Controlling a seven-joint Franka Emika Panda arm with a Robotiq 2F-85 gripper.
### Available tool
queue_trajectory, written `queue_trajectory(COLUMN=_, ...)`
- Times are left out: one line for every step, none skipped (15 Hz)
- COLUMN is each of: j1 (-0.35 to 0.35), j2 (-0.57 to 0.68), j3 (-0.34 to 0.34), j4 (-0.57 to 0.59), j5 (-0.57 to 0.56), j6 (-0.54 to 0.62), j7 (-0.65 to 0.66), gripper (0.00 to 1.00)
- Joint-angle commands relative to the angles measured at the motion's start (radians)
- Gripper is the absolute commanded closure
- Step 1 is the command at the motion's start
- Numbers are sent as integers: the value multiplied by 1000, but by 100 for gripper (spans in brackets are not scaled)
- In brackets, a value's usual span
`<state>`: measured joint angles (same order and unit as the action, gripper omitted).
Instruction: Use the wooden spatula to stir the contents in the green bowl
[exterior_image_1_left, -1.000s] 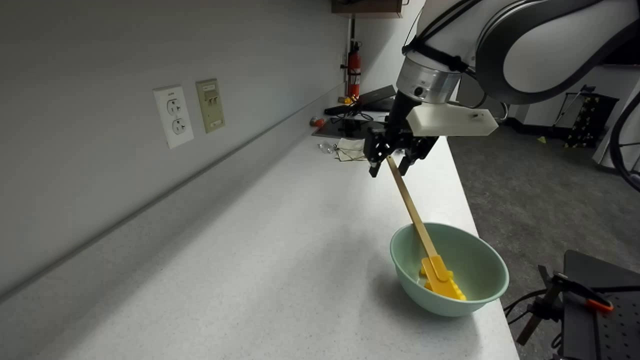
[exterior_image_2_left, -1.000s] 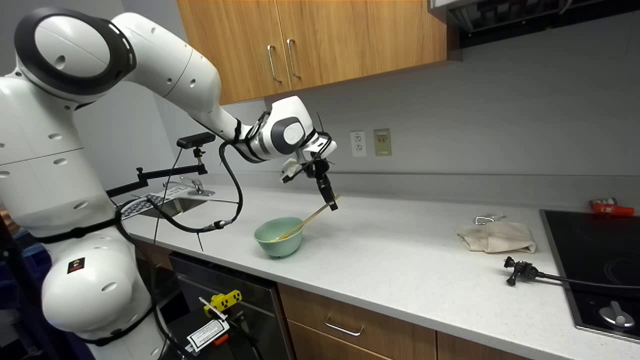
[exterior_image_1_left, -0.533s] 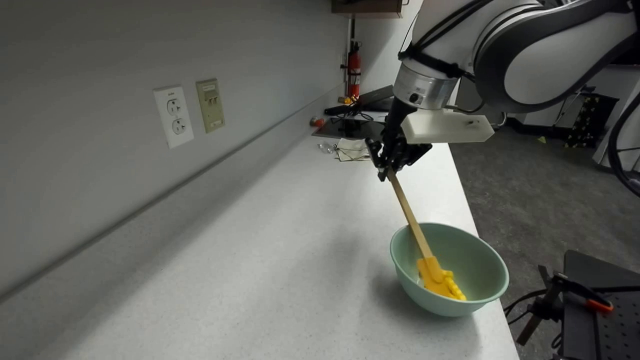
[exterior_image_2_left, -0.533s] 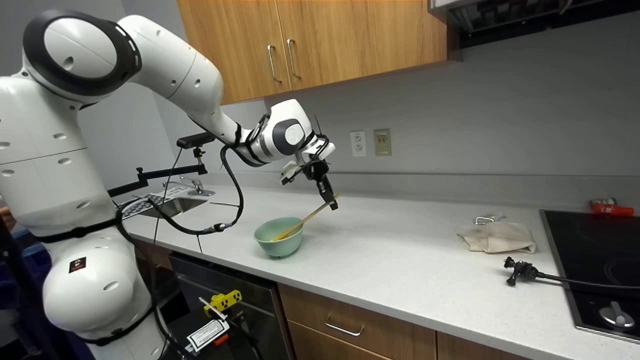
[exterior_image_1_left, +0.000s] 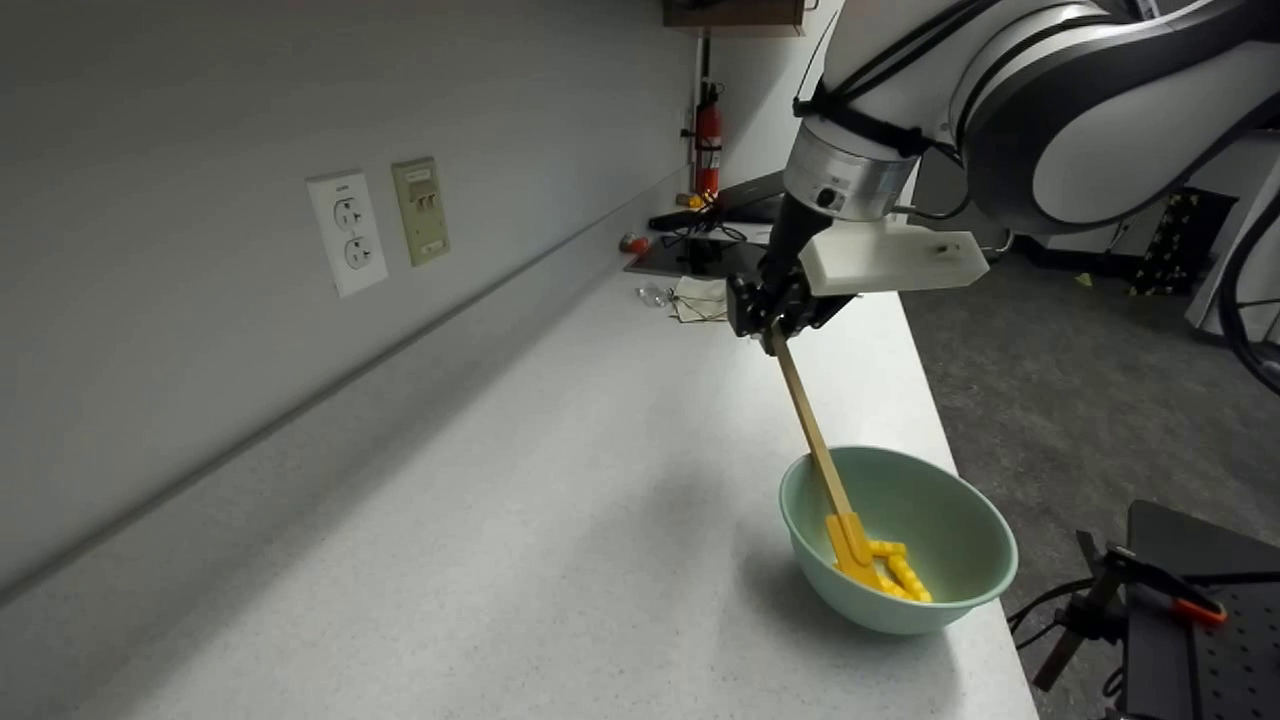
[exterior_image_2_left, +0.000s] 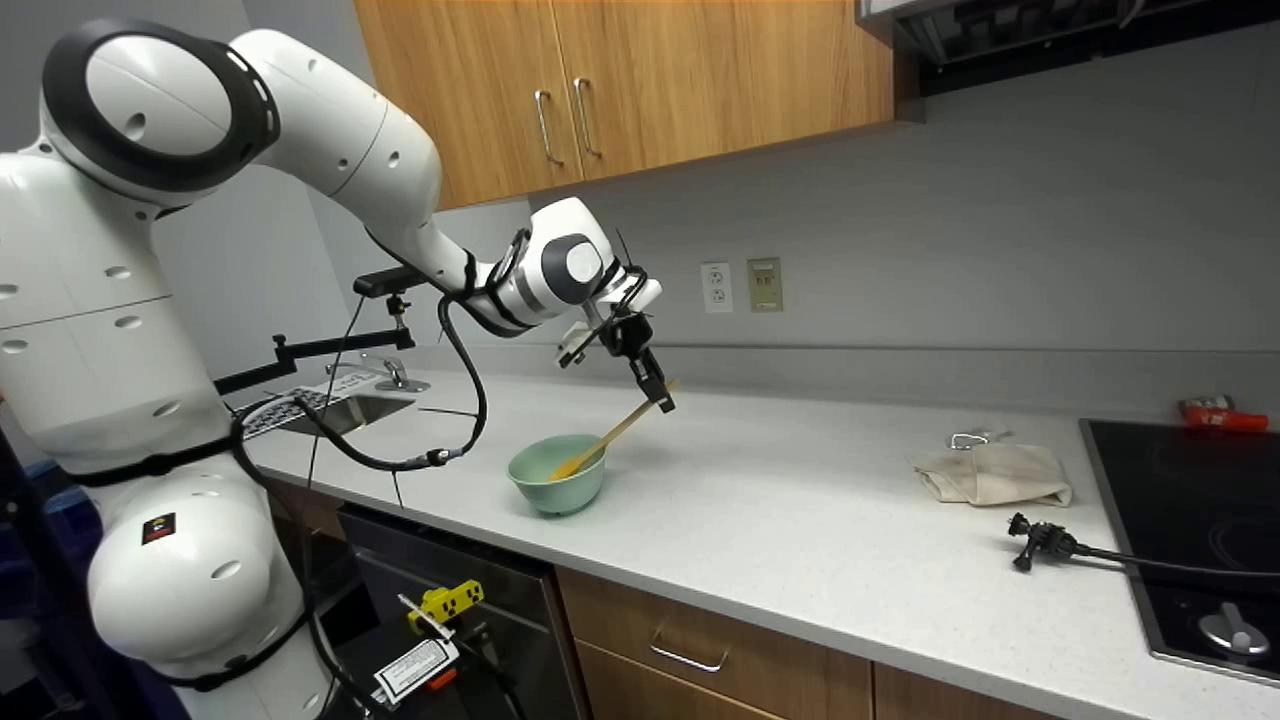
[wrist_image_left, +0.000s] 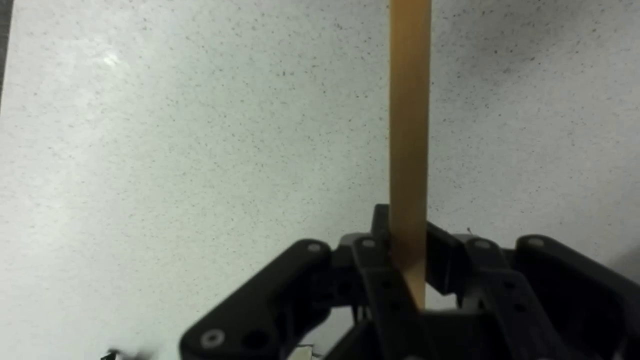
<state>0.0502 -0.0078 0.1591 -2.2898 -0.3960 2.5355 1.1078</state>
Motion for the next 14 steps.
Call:
queue_trajectory(j1=26, j2=-36, j3=-12, j4=-16, j5=-78, j6=-15, j7=58, gripper=98)
queue_trajectory(j1=28, j2=-46, j3=-10, j4=-21, j5=-109, j6=-16, j7=76, gripper=98)
queue_trajectory(j1=31, j2=-53, j3=-8, j4=-25, j5=-126, j6=-17, j7=83, gripper=98)
queue_trajectory(j1=30, j2=-62, j3=-8, j4=-33, j5=-164, j6=-8, j7=104, gripper=98)
queue_trajectory(j1=27, j2=-70, j3=-8, j4=-39, j5=-193, j6=1, j7=117, gripper=98)
queue_trajectory(j1=23, j2=-76, j3=-9, j4=-48, j5=-206, j6=10, j7=118, gripper=98)
queue_trajectory(j1=20, j2=-83, j3=-11, j4=-60, j5=-218, j6=22, j7=111, gripper=98)
queue_trajectory(j1=15, j2=-89, j3=-12, j4=-72, j5=-248, j6=29, j7=121, gripper=98)
queue_trajectory(j1=12, j2=-94, j3=-12, j4=-79, j5=-269, j6=30, j7=128, gripper=98)
queue_trajectory(j1=10, j2=-97, j3=-13, j4=-87, j5=-281, j6=33, j7=129, gripper=98)
queue_trajectory(j1=7, j2=-97, j3=-14, j4=-93, j5=-300, j6=44, j7=130, gripper=98)
queue_trajectory(j1=6, j2=-100, j3=-16, j4=-100, j5=-318, j6=61, j7=132, gripper=98)
queue_trajectory(j1=3, j2=-104, j3=-17, j4=-110, j5=-345, j6=95, j7=135, gripper=98)
queue_trajectory(j1=1, j2=-106, j3=-19, j4=-117, j5=-374, j6=126, j7=144, gripper=98)
